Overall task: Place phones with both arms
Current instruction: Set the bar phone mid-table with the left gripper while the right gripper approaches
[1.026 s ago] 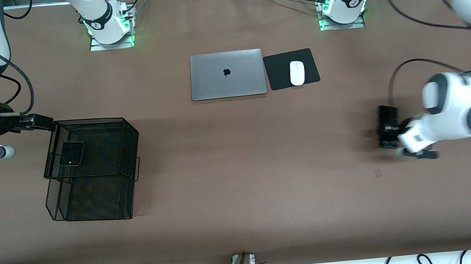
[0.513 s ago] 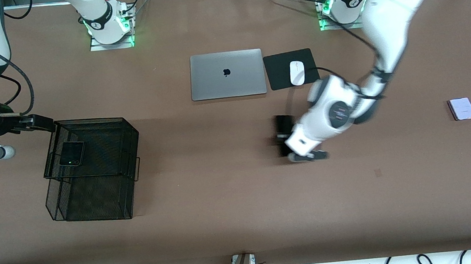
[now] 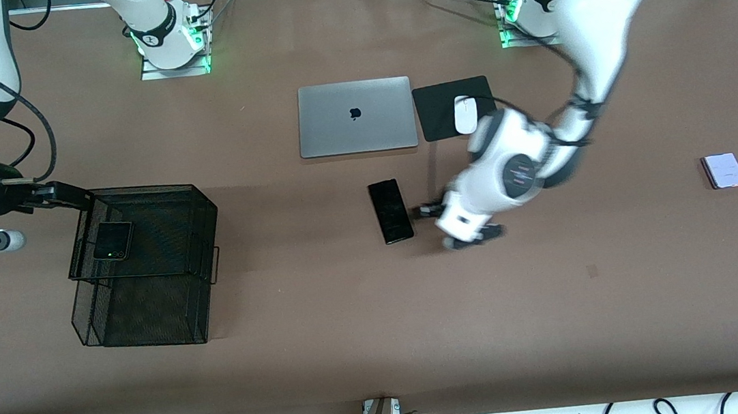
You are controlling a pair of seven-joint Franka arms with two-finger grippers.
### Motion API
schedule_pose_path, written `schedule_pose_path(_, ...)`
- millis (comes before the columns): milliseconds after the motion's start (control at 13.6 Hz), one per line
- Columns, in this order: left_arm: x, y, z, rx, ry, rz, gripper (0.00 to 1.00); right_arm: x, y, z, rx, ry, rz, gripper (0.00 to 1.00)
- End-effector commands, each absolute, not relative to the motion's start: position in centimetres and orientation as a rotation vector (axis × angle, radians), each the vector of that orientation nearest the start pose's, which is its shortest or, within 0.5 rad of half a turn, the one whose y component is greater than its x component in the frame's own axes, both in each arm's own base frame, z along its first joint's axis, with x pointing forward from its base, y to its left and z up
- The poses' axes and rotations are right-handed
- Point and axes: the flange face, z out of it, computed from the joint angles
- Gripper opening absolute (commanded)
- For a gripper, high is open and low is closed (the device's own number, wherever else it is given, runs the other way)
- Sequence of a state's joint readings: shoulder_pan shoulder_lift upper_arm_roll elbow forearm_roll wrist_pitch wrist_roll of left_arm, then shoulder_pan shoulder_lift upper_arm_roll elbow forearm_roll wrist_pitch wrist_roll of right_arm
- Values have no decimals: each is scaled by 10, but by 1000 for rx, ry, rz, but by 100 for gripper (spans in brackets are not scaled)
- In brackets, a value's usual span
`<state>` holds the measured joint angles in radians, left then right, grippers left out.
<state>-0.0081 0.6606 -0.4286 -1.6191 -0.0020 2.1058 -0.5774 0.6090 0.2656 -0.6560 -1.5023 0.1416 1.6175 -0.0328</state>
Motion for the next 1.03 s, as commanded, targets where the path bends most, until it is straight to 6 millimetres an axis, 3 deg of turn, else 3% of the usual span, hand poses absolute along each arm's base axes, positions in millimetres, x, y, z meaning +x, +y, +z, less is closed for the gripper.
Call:
schedule_pose_path(0,642,-135,281,-3135,-128,392,100,614,60,540,-3154,-23,116,100)
schedule_pose_path(220,653,-4,267,-3035,-49,371,100,610,136,538,-3162,49,43,100)
schedule_pose_path(366,650,78,251,-2966,-89,369,100,598,221,522,-3179,92,-9,100)
schedule_pose_path(586,635,172,243,-2897,-85,389,100,573,370,466,-3180,26,-128,100)
schedule_pose_path(733,618,230,244,-2914,-49,416,100,553,465,420,-3163,-108,-157,100)
schedule_pose_path(880,600,291,247,-2964,44,347,100,540,526,379,-3129,-180,-194,100)
schedule_pose_path(953,593,308,245,-2983,89,331,100,531,550,354,-3094,-213,-212,100)
